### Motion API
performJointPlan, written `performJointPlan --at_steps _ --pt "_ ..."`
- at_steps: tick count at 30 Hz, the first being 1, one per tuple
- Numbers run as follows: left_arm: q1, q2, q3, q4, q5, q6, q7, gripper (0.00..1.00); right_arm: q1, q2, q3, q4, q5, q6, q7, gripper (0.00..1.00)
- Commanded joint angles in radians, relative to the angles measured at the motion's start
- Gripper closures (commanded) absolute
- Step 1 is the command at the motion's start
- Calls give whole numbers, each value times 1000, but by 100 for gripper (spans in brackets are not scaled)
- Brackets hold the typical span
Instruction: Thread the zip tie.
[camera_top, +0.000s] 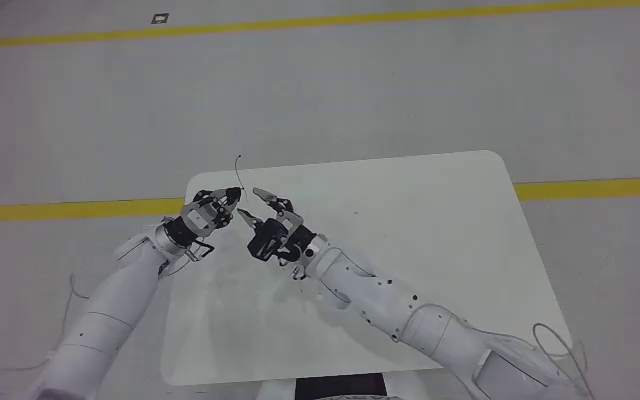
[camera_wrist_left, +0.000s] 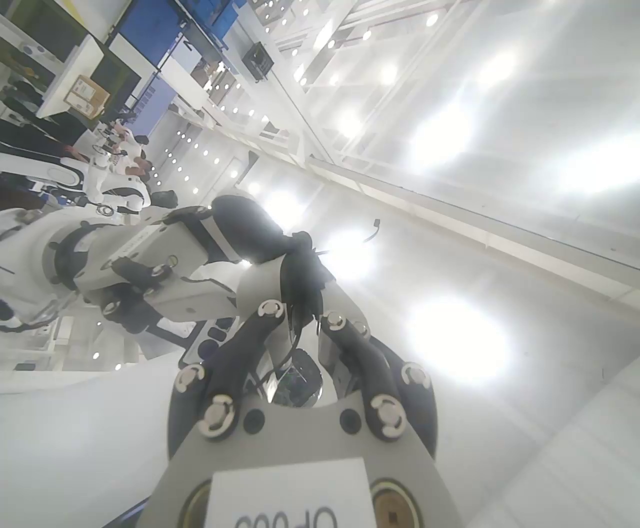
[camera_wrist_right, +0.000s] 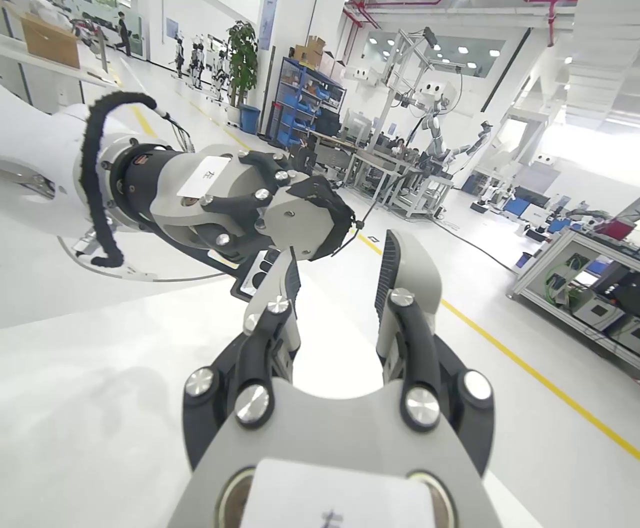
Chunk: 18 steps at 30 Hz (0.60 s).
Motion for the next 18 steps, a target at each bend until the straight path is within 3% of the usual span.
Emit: performJointPlan --at_steps 1,11,18 --pt "0 0 0 0 0 0 0 100 -1 -5 3 4 -3 1 -2 65" --pt "0 0 0 0 0 0 0 100 -10 -31 30 21 -17 9 -14 70" --pt "0 0 0 0 0 0 0 100 -17 -44 46 29 -37 4 -6 88"
